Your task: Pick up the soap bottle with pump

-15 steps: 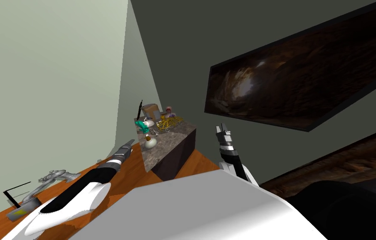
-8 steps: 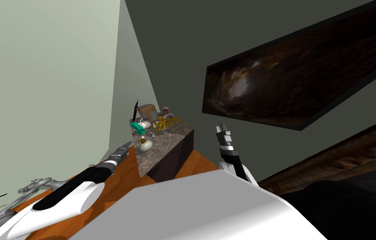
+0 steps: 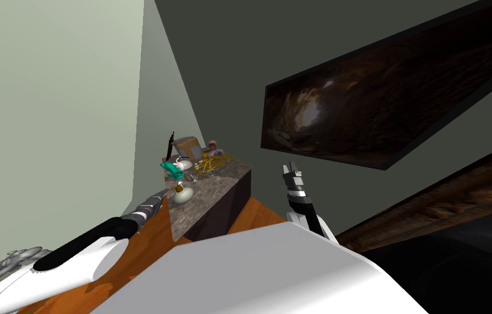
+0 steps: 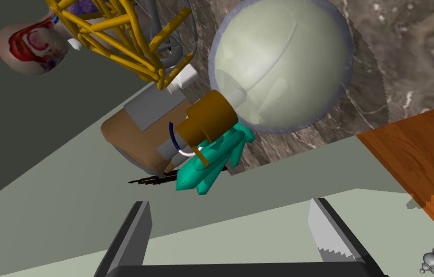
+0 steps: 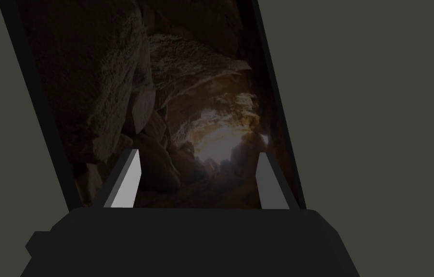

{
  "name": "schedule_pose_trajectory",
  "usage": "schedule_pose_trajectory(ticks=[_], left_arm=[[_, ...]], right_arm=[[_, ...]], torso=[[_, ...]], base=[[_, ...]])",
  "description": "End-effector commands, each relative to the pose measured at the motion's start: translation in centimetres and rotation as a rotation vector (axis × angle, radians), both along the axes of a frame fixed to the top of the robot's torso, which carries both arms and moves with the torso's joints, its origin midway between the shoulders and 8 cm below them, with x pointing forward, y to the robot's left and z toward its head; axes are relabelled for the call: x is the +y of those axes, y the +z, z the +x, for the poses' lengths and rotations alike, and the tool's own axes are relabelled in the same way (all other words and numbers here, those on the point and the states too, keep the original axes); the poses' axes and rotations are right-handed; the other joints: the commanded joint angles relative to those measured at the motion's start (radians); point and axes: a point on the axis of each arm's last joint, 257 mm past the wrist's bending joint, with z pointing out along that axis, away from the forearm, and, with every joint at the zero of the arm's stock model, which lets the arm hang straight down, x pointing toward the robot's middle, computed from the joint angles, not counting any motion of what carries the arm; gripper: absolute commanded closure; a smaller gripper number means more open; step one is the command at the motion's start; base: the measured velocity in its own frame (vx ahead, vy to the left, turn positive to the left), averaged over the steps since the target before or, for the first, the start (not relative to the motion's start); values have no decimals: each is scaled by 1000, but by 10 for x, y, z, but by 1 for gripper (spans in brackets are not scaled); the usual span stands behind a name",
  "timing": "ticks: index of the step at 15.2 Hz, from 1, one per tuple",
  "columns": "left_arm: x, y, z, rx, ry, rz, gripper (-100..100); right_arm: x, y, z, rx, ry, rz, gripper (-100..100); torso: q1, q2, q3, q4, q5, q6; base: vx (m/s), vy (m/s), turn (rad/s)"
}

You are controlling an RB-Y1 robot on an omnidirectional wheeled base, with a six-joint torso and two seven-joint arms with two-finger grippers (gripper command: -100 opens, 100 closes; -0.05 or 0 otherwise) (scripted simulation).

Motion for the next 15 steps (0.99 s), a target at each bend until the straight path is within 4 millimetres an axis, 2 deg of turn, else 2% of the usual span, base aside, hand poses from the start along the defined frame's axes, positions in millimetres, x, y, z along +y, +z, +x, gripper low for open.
schedule_pose_trajectory(ticks=[1,4,5,10,11,14,15], left_arm=[[12,0,-5,40,16,6,-100],[14,-8,-10,76,30,-1,-100],[23,-7,-14,104,41,5,-100],[34,-16,-27,184,72,0,-100],[42,-11,-30,199,79,6,-100],[43,-19,-36,235,92,-1,-100],[51,-16,-41,261,104,3,-100]], right_arm=[[0,0,0,0,0,0,0],[0,0,0,0,0,0,0],[0,0,0,0,0,0,0],[0,0,0,0,0,0,0],[0,0,0,0,0,0,0],[0,0,0,0,0,0,0],[0,0,0,0,0,0,0]], torso=[[0,0,0,0,0,0],[0,0,0,0,0,0],[1,0,0,0,0,0],[0,-1,0,0,0,0],[0,0,0,0,0,0],[0,-1,-1,0,0,0],[1,0,0,0,0,0]], base=[[42,-48,-84],[34,-32,-41],[33,-27,-80],[41,-34,-76],[46,-41,-85],[40,-29,-39],[30,-22,-82]])
